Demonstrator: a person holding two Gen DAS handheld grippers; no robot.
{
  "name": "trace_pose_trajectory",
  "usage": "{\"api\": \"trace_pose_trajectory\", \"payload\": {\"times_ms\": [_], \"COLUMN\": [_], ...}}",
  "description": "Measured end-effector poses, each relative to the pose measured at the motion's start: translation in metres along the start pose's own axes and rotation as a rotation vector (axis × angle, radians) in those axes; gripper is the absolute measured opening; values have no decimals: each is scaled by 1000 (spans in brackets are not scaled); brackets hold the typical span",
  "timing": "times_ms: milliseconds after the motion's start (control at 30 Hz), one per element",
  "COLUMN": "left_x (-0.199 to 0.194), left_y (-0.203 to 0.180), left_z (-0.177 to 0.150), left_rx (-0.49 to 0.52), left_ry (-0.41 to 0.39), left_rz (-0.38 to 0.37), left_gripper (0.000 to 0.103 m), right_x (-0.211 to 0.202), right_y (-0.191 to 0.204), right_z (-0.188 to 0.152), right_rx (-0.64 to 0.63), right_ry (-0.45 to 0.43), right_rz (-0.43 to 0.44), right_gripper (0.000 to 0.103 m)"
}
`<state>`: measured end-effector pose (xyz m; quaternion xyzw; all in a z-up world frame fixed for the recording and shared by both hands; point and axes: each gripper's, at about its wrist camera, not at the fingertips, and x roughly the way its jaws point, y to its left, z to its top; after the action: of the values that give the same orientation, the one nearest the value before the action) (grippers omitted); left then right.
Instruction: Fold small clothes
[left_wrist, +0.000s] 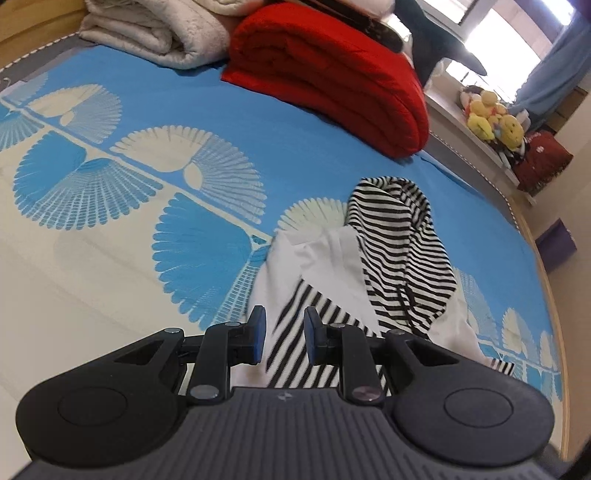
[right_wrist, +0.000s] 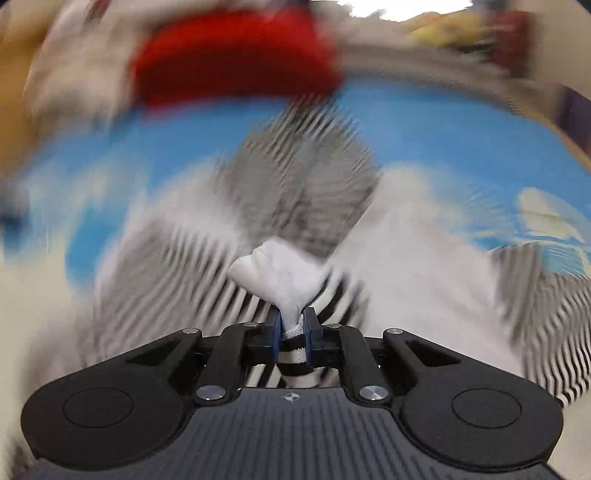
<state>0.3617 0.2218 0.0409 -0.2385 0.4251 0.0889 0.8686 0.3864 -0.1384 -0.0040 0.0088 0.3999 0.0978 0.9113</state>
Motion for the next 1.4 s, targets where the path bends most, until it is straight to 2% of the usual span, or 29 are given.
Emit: {"api": "trace_pose_trajectory", "payload": {"times_ms": [67,100,167,267,333,400,433,567,667,700,733,767,800,833,900,967,1033,1067,1133,1167,1200,1233,1267,1333,1400], "left_x": [1,2,5,11,14,17,18,23,26,27,28,28,29,29,31,32,34,35,38,41,43,46,48,52,54], "left_y": [-5,-7,-12,-19,-21,-23,-23,-28,-30,-31,-30,-31,-31,-31,-31,-32,-32,-32,-34,-36,-37,-38,-39,-41,-42], "left_z": [-3,-4,-8,-15,-18,-20,-21,-24,-25,-25,-26,-26,-26,-26,-27,-27,-28,-30,-34,-37,-39,-42,-45,-50,-54], "left_rx": [19,26,45,72,80,85,88,104,116,117,118,118,120,122,128,134,142,148,164,176,185,196,208,225,232], "left_ry": [9,14,28,53,61,68,69,81,87,89,91,93,94,97,103,106,111,117,132,145,156,166,177,191,203], "left_rz": [-11,-17,-26,-20,-12,-5,-3,1,2,3,4,4,3,2,-1,-4,-5,-6,-11,-12,-12,-12,-13,-16,-28], "left_gripper": [23,23,23,23,23,23,23,23,23,23,23,23,23,23,23,23,23,23,23,23,23,23,23,23,23], "right_x": [-18,-22,-18,2,8,12,14,23,29,31,32,34,34,34,21,-4,-31,-37,-34,-25,-14,0,8,7,1], "right_y": [-34,-51,-89,-132,-144,-149,-151,-157,-158,-156,-155,-152,-151,-150,-147,-135,-124,-123,-129,-134,-140,-147,-153,-157,-151], "right_z": [5,2,-13,-42,-50,-49,-48,-54,-59,-60,-58,-56,-55,-52,-40,-19,-4,-3,-9,-14,-21,-28,-36,-43,-36], "right_rx": [166,248,430,667,729,755,769,840,849,839,827,813,800,796,781,690,613,608,634,651,663,675,693,710,664], "right_ry": [-74,-76,0,180,212,212,211,278,302,300,295,290,285,268,173,3,-161,-188,-150,-87,-3,105,165,153,88], "right_rz": [-53,-81,-153,-156,-125,-91,-87,-147,-153,-156,-162,-169,-173,-168,-136,-59,-23,-32,-109,-169,-225,-279,-319,-345,-287], "right_gripper": [11,12,15,15,19,39,43,45,45,42,37,17,7,7,6,6,6,6,6,7,12,13,13,13,17]}}
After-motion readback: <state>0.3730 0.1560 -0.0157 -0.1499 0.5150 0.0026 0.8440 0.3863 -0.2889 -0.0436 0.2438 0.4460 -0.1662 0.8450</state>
